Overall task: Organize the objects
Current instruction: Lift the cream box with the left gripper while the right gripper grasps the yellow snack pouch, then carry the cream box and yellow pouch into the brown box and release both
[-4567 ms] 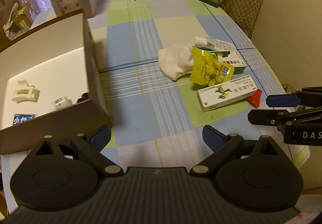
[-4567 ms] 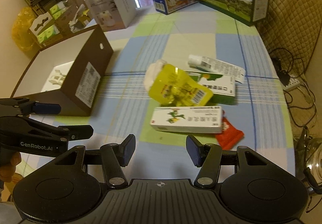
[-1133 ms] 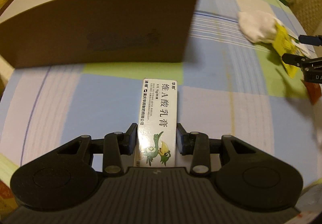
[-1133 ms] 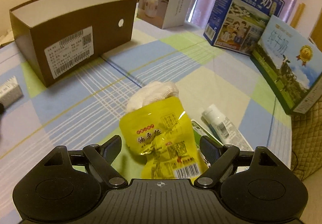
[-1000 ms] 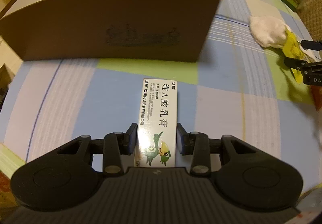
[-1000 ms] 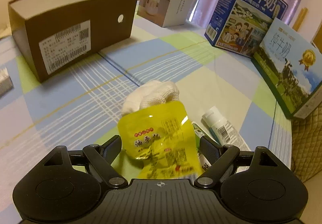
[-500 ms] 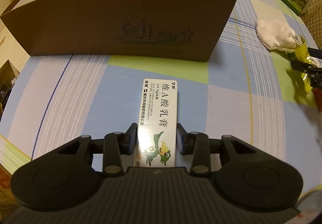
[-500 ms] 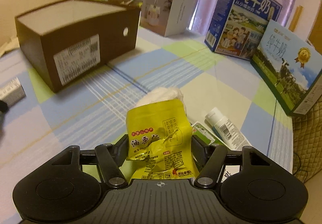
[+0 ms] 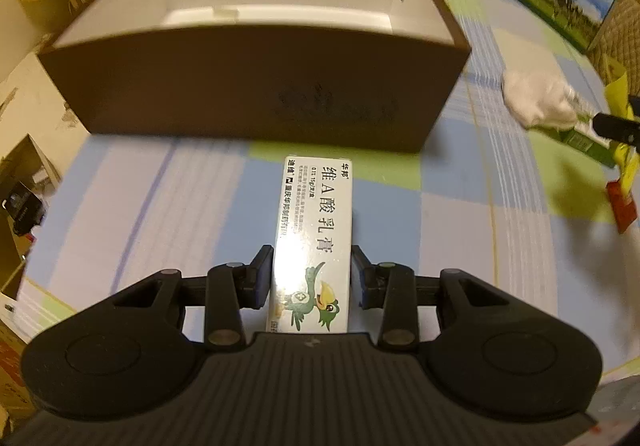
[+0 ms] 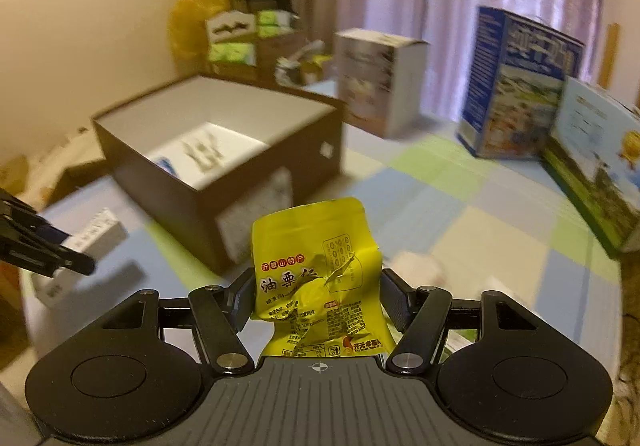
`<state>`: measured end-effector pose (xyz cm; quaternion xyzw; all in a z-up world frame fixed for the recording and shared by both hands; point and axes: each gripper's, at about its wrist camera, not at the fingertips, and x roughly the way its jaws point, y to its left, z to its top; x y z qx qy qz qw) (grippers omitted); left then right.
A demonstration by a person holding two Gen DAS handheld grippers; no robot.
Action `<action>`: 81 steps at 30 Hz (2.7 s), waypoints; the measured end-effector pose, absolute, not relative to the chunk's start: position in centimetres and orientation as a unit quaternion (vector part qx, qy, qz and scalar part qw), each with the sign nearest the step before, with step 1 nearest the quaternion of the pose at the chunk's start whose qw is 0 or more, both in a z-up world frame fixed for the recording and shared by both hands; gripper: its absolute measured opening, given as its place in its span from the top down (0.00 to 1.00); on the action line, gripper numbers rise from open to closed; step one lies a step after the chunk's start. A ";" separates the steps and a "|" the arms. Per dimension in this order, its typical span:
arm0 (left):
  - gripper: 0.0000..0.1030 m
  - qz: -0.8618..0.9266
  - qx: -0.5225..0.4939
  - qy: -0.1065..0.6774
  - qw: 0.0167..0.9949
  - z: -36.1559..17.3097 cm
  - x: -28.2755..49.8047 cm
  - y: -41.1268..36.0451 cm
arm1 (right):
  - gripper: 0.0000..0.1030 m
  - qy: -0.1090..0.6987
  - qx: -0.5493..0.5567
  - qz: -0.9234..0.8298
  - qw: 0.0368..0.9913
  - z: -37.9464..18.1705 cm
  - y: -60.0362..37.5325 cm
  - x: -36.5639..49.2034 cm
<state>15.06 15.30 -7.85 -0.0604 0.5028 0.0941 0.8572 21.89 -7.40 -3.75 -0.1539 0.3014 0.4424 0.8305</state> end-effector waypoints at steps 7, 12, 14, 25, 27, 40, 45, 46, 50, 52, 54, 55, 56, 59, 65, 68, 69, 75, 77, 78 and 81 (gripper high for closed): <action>0.67 0.108 -0.061 0.474 0.872 -4.1 14.1 17.8 | 0.40 0.287 -0.129 0.495 0.810 -1.5 -2.2 20.2; 0.67 0.113 -0.072 0.452 0.882 -1.6 14.1 20.2 | 0.40 0.287 -0.102 0.516 0.801 -0.4 1.3 20.4; 0.67 0.113 -0.070 0.444 0.886 -0.7 14.5 21.1 | 0.40 0.286 -0.093 0.520 0.799 -0.1 2.8 20.7; 0.67 0.126 -0.031 0.406 0.905 2.3 20.0 27.6 | 0.40 0.306 -0.075 0.492 0.812 0.2 9.8 24.2; 0.67 0.129 -0.024 0.409 0.903 2.2 21.6 28.9 | 0.40 0.315 -0.074 0.480 0.815 -0.1 10.9 25.2; 0.68 0.124 0.002 0.456 0.881 -1.5 29.6 35.1 | 0.40 0.384 -0.125 0.400 0.823 -3.7 15.3 29.8; 0.68 0.114 0.002 0.470 0.875 -2.9 30.8 35.6 | 0.40 0.375 -0.148 0.393 0.826 -3.8 16.3 30.0; 0.68 0.112 0.002 0.471 0.875 -3.2 31.0 35.8 | 0.40 0.373 -0.149 0.392 0.828 -3.8 16.5 30.0; 0.68 0.108 0.001 0.475 0.873 -3.7 31.5 36.1 | 0.40 0.373 -0.150 0.400 0.824 -4.0 17.2 30.2; 0.68 0.107 0.004 0.479 0.871 -4.1 31.8 36.3 | 0.40 0.379 -0.153 0.398 0.822 -4.4 17.6 30.4; 0.68 0.107 0.005 0.483 0.869 -4.4 32.1 36.4 | 0.40 0.386 -0.160 0.394 0.819 -4.9 17.9 30.5; 0.68 0.107 0.004 0.484 0.868 -4.5 32.2 36.5 | 0.40 0.390 -0.163 0.389 0.818 -5.1 18.1 30.6; 0.68 0.105 0.003 0.485 0.868 -4.7 32.2 36.5 | 0.40 0.395 -0.169 0.383 0.818 -5.4 18.2 30.7; 0.68 0.101 0.004 0.488 0.867 -5.0 32.4 36.6 | 0.36 0.406 -0.188 0.370 0.814 -5.9 18.7 31.0; 0.68 0.097 0.002 0.492 0.865 -5.6 32.4 36.5 | 0.29 0.406 -0.201 0.358 0.816 -6.2 18.7 30.8; 0.68 0.096 0.006 0.492 0.865 -5.6 32.4 36.5 | 0.29 0.407 -0.193 0.360 0.817 -5.9 18.5 30.7; 0.68 0.096 0.006 0.492 0.865 -5.6 32.4 36.5 | 0.29 0.406 -0.192 0.361 0.817 -5.8 18.4 30.7; 0.68 0.094 0.011 0.492 0.865 -5.5 32.4 36.4 | 0.29 0.410 -0.173 0.372 0.815 -5.2 17.8 30.1; 0.63 0.092 0.014 0.486 0.869 -5.2 32.2 36.2 | 0.29 0.410 -0.169 0.376 0.813 -4.9 17.6 29.8; 0.60 0.091 0.015 0.485 0.870 -5.1 32.1 36.1 | 0.29 0.410 -0.166 0.378 0.813 -4.8 17.4 29.6; 0.50 0.091 0.020 0.477 0.874 -4.6 31.9 35.8 | 0.29 0.410 -0.153 0.384 0.813 -4.2 16.9 28.9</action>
